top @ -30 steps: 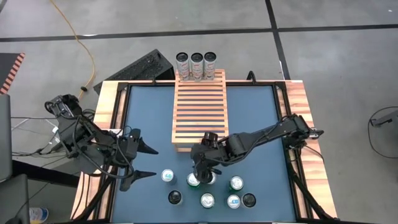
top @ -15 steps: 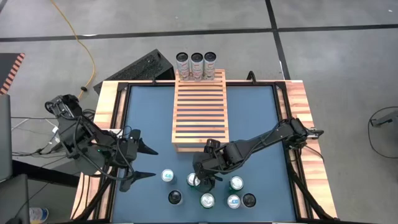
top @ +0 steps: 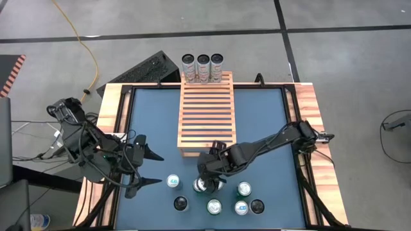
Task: Place canned beverage on shelf
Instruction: Put the white blue soda can on the shelf
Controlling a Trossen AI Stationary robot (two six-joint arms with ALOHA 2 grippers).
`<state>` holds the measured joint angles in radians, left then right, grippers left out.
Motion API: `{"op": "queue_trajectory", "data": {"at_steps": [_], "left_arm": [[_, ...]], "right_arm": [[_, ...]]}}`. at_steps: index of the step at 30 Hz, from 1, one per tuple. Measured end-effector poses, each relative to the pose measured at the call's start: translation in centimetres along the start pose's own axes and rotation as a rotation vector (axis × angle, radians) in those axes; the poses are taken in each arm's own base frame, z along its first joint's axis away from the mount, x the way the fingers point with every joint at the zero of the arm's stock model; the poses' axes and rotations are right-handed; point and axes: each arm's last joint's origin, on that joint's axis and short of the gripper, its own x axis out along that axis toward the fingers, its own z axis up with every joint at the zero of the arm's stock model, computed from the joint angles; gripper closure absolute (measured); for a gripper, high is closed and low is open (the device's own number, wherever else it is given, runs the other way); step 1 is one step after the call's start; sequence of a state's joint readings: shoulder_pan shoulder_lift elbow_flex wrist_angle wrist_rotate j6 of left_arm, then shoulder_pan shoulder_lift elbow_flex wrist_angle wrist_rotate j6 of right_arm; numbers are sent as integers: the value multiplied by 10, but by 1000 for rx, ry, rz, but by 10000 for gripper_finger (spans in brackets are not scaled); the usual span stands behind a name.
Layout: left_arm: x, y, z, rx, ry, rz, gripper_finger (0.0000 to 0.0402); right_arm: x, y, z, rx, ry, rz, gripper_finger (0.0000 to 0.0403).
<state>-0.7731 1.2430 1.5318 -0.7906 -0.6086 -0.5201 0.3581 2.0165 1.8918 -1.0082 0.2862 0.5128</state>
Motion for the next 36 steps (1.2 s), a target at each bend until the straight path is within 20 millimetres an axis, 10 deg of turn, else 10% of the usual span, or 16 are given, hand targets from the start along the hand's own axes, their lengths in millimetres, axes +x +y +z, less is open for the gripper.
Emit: {"op": "queue_trajectory", "data": {"at_steps": [9,18,36], "left_arm": [[-1,0,-1,15,-6,12,84],[-1,-1,3,2,-38,9,84],[-8,-2,10,5,-80,-53,84]], "right_arm": [[11,4,-10,25,32,13,113],[9,3,-10,25,39,8,252],[-51,-7,20,-133,-14,33,253]]}}
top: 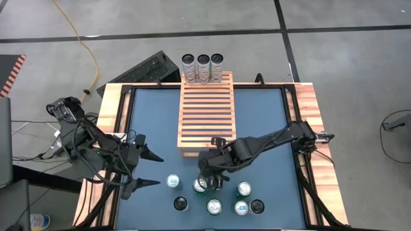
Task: Place canned beverage on shelf
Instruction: Put the white blue soda can on the shelf
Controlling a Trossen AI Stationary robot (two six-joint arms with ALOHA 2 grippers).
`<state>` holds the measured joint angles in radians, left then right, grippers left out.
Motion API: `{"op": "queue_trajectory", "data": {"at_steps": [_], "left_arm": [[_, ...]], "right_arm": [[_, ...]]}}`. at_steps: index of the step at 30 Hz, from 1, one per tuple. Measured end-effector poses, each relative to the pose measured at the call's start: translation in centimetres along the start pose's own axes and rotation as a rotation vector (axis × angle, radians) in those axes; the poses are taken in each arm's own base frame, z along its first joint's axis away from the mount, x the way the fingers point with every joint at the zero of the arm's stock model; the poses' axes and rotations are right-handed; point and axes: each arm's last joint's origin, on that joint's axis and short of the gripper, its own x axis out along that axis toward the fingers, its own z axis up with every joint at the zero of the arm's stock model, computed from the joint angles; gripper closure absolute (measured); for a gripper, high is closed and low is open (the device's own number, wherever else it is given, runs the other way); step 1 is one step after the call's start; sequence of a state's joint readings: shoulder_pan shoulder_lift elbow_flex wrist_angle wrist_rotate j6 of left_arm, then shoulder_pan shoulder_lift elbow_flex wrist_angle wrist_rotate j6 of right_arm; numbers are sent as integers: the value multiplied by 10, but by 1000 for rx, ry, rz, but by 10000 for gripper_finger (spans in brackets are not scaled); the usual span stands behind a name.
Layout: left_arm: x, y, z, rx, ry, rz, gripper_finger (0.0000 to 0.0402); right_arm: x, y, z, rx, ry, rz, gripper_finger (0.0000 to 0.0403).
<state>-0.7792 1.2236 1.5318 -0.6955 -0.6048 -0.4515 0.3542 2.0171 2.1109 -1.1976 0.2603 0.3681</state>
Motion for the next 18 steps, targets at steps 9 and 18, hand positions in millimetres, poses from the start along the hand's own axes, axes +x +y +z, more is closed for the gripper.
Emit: {"op": "queue_trajectory", "data": {"at_steps": [9,18], "left_arm": [[0,-2,8,71,-68,-17,84],[5,5,11,95,-75,21,84]], "right_arm": [[-86,-24,16,-102,-205,52,253],[-147,-60,4,94,-387,-100,253]]}}
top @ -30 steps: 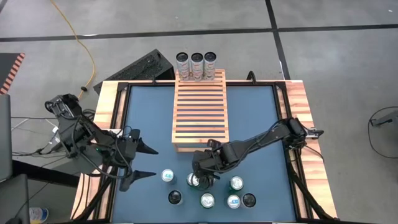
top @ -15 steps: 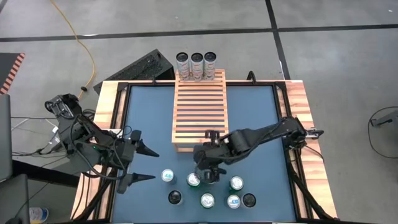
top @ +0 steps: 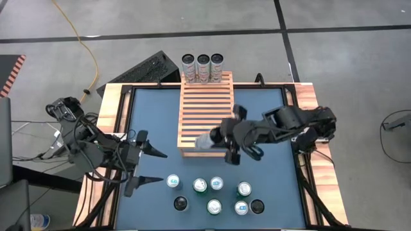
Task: Place canned beverage on shelf
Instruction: Put the white blue soda can on the shelf
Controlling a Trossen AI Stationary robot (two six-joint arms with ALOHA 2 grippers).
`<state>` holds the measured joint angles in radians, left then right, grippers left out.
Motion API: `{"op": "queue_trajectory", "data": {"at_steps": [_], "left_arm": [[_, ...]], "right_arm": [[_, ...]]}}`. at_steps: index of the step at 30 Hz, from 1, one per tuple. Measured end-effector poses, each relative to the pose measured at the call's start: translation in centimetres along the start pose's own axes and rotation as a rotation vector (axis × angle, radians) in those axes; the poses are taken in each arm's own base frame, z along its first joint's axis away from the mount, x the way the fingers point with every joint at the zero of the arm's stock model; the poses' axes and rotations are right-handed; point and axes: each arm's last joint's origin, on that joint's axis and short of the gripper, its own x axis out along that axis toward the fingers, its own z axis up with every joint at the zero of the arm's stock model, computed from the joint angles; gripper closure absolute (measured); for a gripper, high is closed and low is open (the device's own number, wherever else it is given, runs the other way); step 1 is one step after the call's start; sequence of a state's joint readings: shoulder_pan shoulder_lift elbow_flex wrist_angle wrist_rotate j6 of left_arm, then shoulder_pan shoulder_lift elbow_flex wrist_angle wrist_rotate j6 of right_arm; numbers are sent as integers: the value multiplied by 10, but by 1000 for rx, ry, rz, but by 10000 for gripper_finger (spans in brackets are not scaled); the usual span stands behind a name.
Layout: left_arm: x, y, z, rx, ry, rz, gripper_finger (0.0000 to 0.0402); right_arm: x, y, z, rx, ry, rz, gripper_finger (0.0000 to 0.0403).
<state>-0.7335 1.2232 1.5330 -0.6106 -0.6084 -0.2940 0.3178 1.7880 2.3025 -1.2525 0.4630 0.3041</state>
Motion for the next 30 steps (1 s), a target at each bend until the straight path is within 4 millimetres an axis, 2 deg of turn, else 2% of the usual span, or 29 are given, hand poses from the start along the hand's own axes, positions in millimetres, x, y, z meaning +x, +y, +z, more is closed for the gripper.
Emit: {"op": "queue_trajectory", "data": {"at_steps": [4,8,13,17,24,30], "left_arm": [[2,7,2,30,-6,32,84],[2,19,7,36,-30,96,84],[4,38,13,21,-72,287,84],[10,56,12,18,-58,429,84],[38,83,1,-40,48,592,84],[66,88,-6,-20,110,576,84]], "right_arm": [[2,-14,3,122,-47,-174,253],[7,-29,2,226,-39,-266,246],[22,-41,2,382,-23,-330,247],[25,-52,3,476,-31,-354,246],[29,-73,-4,546,54,-436,245],[40,-78,-8,524,126,-454,245]]}}
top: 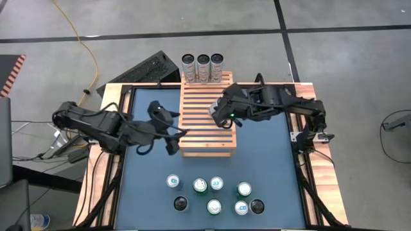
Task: Place canned beverage on shelf
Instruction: Put the white blue soda can on the shelf
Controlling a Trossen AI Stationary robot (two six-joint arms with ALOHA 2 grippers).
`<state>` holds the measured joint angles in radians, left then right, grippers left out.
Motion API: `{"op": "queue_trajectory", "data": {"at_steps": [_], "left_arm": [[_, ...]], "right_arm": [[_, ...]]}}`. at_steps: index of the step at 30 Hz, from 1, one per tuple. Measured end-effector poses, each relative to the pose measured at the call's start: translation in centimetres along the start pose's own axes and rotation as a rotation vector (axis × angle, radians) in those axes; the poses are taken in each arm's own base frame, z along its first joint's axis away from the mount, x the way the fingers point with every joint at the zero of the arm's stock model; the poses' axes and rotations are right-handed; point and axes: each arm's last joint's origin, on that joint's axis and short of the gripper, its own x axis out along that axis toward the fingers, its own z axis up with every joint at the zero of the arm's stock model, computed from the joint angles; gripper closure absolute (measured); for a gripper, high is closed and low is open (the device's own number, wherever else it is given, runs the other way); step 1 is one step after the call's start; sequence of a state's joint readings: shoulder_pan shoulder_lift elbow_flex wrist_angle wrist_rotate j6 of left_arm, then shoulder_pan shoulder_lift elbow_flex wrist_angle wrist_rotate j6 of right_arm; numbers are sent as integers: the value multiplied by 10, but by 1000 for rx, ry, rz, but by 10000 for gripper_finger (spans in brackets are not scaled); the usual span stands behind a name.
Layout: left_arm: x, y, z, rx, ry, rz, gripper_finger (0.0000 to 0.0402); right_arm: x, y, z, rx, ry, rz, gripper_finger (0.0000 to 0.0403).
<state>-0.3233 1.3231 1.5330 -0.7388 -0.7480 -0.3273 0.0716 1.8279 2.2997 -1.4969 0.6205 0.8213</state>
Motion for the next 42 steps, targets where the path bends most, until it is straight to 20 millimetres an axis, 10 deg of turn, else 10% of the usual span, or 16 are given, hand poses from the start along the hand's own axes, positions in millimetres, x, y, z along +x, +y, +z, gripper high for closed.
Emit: {"op": "queue_trajectory", "data": {"at_steps": [42], "left_arm": [[10,15,9,-51,-23,0,84]], "right_arm": [[32,-17,17,-184,176,81,176]]}}
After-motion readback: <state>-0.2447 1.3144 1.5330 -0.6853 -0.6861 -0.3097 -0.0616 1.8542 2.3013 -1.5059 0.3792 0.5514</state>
